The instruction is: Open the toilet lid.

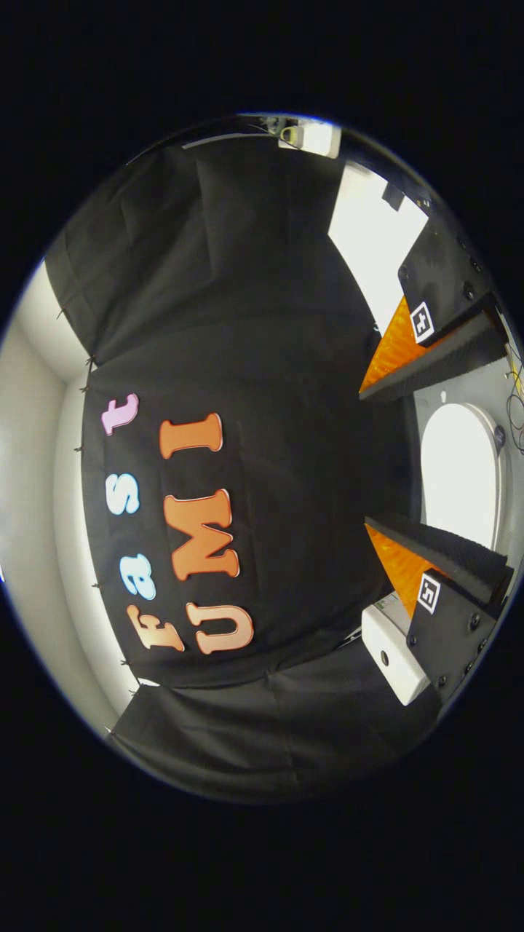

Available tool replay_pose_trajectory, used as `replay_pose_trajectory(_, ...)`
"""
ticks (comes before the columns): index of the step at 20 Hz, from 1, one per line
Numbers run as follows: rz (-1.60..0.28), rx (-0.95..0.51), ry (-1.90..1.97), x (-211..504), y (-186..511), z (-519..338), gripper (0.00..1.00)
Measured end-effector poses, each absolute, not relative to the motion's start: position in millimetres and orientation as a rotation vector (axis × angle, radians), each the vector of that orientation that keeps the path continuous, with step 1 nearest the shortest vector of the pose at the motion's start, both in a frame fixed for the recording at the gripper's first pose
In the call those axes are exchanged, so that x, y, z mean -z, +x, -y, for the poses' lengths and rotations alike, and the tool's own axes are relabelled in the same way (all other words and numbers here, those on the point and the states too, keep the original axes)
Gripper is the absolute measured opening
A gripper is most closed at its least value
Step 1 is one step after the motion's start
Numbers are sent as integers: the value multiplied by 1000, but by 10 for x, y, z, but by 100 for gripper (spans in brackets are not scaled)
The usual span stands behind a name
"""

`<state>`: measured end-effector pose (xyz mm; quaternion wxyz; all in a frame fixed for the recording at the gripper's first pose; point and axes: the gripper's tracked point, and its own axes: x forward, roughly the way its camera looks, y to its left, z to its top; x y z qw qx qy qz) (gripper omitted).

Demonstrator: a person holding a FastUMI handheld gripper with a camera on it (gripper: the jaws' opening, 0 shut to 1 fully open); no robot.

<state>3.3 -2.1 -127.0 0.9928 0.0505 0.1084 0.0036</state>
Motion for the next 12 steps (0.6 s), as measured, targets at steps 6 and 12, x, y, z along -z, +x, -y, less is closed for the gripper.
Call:
replay_pose_trajectory(6,-406,-26,243,2264,-15,101,99)
replay_pose_trajectory(12,-545,-16,365,3110,-95,176,99)
